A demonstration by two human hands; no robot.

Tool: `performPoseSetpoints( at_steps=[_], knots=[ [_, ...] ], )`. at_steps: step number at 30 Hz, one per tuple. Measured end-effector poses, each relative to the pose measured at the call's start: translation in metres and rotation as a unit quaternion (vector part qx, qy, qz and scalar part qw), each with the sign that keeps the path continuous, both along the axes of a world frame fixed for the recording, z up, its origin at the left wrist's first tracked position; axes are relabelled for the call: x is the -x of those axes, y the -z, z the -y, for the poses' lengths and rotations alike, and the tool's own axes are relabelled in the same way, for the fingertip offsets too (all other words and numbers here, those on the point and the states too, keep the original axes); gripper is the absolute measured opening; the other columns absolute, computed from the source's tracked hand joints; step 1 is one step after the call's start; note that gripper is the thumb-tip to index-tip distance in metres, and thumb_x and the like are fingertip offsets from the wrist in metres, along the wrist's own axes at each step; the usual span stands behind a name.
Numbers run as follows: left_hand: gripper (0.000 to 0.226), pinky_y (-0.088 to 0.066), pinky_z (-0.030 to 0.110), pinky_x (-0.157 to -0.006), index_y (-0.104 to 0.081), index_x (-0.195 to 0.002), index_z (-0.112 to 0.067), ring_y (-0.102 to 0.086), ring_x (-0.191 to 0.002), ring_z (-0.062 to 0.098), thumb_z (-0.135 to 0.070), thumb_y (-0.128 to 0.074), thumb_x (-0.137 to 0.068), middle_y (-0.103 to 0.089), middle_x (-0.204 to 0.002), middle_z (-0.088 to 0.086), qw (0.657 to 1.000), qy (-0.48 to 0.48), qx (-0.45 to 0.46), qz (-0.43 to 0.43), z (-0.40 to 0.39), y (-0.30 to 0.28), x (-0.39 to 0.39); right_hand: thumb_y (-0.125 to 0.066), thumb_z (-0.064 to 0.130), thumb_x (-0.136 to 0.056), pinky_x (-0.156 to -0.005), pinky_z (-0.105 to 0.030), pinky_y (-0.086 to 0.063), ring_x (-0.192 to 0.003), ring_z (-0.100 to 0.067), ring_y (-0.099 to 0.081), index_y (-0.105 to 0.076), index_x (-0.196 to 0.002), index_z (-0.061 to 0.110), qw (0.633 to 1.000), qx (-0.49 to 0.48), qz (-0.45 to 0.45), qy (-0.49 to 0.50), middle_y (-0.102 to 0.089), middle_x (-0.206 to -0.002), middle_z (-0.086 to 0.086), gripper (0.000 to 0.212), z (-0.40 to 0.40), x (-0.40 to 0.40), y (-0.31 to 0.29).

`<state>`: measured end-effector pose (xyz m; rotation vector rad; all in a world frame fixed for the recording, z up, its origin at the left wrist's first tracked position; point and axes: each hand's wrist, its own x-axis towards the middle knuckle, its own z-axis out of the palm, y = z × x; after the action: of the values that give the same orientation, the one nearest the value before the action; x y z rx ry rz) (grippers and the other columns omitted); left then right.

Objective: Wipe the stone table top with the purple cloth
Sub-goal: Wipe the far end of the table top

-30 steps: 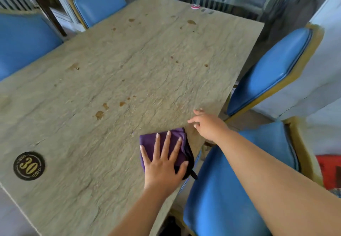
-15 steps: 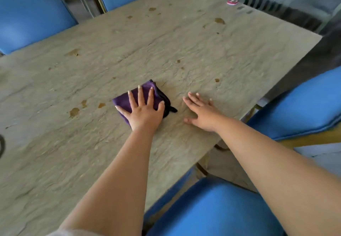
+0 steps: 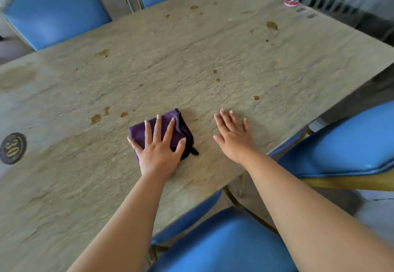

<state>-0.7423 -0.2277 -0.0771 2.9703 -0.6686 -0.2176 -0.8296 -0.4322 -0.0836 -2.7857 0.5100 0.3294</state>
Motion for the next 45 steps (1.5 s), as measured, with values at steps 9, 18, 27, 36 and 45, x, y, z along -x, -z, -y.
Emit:
performPoseSetpoints(
  at_steps=[9, 18, 27, 36, 45],
  knots=[
    [0.065, 0.003, 0.064, -0.114, -0.005, -0.149, -0.049, 0.003, -0.150, 0.022, -0.072, -0.015, -0.090, -0.003, -0.163, -0.009, 0.978, 0.202, 0.020, 0.051, 0.001, 0.010, 0.067, -0.024, 0.032, -0.102, -0.116, -0.043, 0.012, -0.146, -0.014, 0.015, 0.003, -0.152, 0.028, 0.998, -0.023, 0.051, 0.005, 0.014, -0.160, 0.008, 0.057, 0.001, 0.002, 0.000],
    [0.068, 0.011, 0.064, -0.112, 0.003, -0.146, -0.054, 0.016, -0.148, 0.020, -0.075, -0.009, -0.082, 0.009, -0.161, -0.013, 0.998, -0.069, 0.008, -0.004, 0.086, 0.003, -0.033, -0.054, 0.021, -0.090, -0.108, -0.038, -0.031, -0.125, -0.027, -0.043, -0.067, -0.110, 0.029, 0.974, -0.013, 0.221, -0.045, -0.052, -0.135, -0.003, 0.025, 0.068, -0.031, -0.020],
    [0.066, -0.004, 0.067, -0.112, -0.004, -0.148, -0.051, 0.005, -0.150, 0.020, -0.074, -0.019, -0.088, 0.000, -0.162, -0.013, 0.992, 0.117, 0.027, 0.043, 0.159, 0.007, 0.032, -0.034, 0.037, -0.101, -0.119, -0.045, -0.003, -0.148, -0.020, -0.004, -0.033, -0.147, 0.028, 0.996, -0.014, 0.092, -0.005, -0.014, -0.160, 0.003, 0.047, 0.185, -0.061, -0.018],
    [0.068, 0.015, 0.065, -0.110, 0.003, -0.144, -0.057, 0.020, -0.147, 0.019, -0.078, -0.007, -0.080, 0.013, -0.160, -0.016, 0.984, -0.174, 0.018, -0.019, 0.180, 0.002, -0.058, -0.018, 0.038, -0.102, -0.118, -0.044, 0.011, -0.147, -0.017, 0.012, -0.017, -0.151, 0.033, 0.996, -0.015, 0.079, -0.035, 0.002, -0.162, 0.007, 0.049, 0.190, -0.060, -0.009],
    [0.063, 0.015, 0.060, -0.113, 0.009, -0.143, -0.059, 0.021, -0.147, 0.015, -0.075, -0.014, -0.086, 0.011, -0.160, -0.020, 0.993, 0.115, 0.035, -0.019, 0.198, -0.004, 0.011, -0.031, 0.027, -0.102, -0.117, -0.043, 0.007, -0.148, -0.015, 0.003, -0.030, -0.148, 0.029, 0.991, -0.075, 0.104, -0.026, -0.011, -0.161, 0.007, 0.046, 0.193, -0.063, -0.013]
  ],
)
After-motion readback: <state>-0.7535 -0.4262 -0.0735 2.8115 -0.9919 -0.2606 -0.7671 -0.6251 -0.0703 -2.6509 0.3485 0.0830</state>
